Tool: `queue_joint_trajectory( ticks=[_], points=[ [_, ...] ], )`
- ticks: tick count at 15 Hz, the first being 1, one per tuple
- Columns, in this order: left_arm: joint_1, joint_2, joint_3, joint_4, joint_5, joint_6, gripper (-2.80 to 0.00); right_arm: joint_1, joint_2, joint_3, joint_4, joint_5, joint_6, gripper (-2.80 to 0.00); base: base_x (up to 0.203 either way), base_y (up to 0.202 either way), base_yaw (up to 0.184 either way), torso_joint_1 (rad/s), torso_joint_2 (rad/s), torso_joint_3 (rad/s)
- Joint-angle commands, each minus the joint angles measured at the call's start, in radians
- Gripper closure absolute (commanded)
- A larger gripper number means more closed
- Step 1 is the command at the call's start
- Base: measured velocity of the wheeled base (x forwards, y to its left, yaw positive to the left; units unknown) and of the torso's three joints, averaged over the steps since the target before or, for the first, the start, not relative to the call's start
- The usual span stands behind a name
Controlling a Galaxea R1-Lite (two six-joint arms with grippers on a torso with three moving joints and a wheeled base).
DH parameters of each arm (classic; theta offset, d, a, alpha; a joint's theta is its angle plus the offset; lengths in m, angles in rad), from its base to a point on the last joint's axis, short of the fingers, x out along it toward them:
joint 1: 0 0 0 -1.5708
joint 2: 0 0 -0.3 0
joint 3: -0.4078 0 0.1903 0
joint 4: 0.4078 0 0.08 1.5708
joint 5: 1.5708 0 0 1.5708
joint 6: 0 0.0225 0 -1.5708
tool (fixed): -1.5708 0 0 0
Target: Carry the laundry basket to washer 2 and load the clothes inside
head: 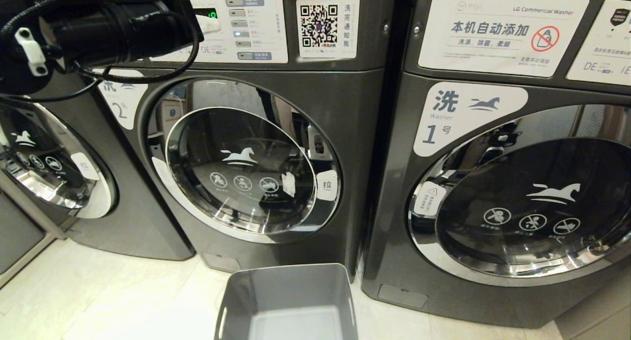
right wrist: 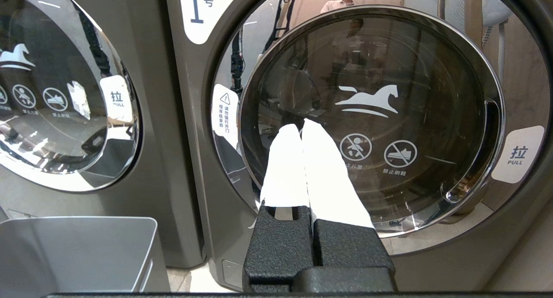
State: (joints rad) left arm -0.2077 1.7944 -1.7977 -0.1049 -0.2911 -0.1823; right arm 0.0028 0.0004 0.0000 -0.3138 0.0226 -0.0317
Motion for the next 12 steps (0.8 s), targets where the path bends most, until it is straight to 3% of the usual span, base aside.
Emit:
queue_joint_trajectory(
  ticks=[1,5,12],
  points=[
    [0.002,-0.003,0.024,0.001,-0.002,-0.003,0.00,0.000,0.002,0.040,-0.002,0.000,-0.001,0.00,0.000,0.000,0.000,0.000,0.00,0.000],
    [-0.004,0.028,0.018,-0.004,-0.010,-0.057,0.00,0.000,0.001,0.040,-0.002,0.000,-0.001,0.00,0.000,0.000,0.000,0.000,0.00,0.000],
    [-0.022,0.078,-0.025,0.004,-0.060,-0.069,0.00,0.000,0.001,0.040,-0.002,0.000,-0.001,0.00,0.000,0.000,0.000,0.000,0.00,0.000]
  ],
)
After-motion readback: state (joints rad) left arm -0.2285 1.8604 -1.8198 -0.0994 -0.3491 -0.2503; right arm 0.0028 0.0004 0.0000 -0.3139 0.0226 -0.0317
